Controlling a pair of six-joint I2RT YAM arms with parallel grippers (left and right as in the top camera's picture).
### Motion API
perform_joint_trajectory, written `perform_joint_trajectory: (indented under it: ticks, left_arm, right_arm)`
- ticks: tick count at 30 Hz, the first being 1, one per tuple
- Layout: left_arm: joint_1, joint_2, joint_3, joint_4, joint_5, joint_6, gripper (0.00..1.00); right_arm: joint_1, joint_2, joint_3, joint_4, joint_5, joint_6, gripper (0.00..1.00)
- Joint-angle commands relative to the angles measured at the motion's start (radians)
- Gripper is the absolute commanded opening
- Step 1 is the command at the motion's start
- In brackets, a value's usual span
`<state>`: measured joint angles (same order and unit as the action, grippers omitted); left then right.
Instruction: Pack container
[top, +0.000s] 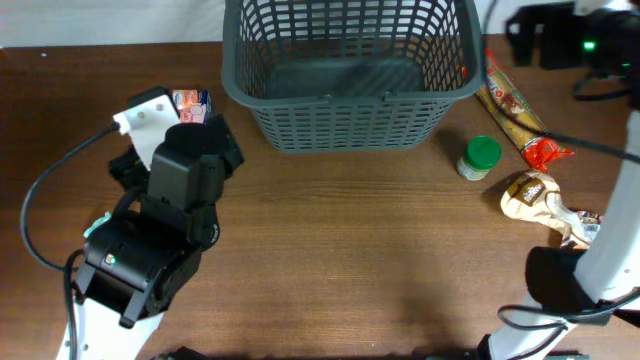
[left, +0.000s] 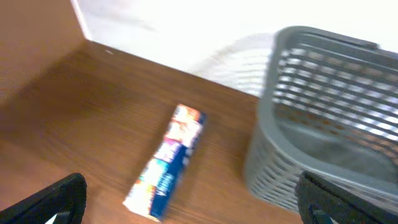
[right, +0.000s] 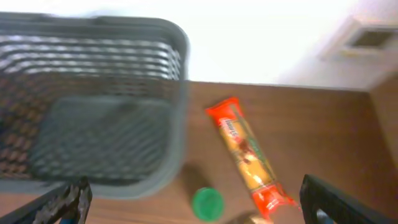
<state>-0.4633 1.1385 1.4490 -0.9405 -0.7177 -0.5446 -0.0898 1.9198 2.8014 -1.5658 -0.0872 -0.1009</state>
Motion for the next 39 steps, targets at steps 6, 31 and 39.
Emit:
perform_joint_trajectory:
  ticks: [6,31,39]
  left_arm:
    - [0.111,0.001,0.011,-0.045,-0.117,0.046,1.00]
    - [0.340,0.064,0.010,-0.127,-0.117,0.046,1.00]
    - [0.340,0.080,0.010,-0.127,-0.117,0.046,1.00]
  right_arm:
    - [-0.235,0.000,-0.004,-0.045,0.024,0.127,0.99]
    - [-0.342,0.091,-0.168,-0.132,-0.035,0.305,0.99]
    - [-0.304,0.136,-0.512,0.001,-0.036,0.215,0.99]
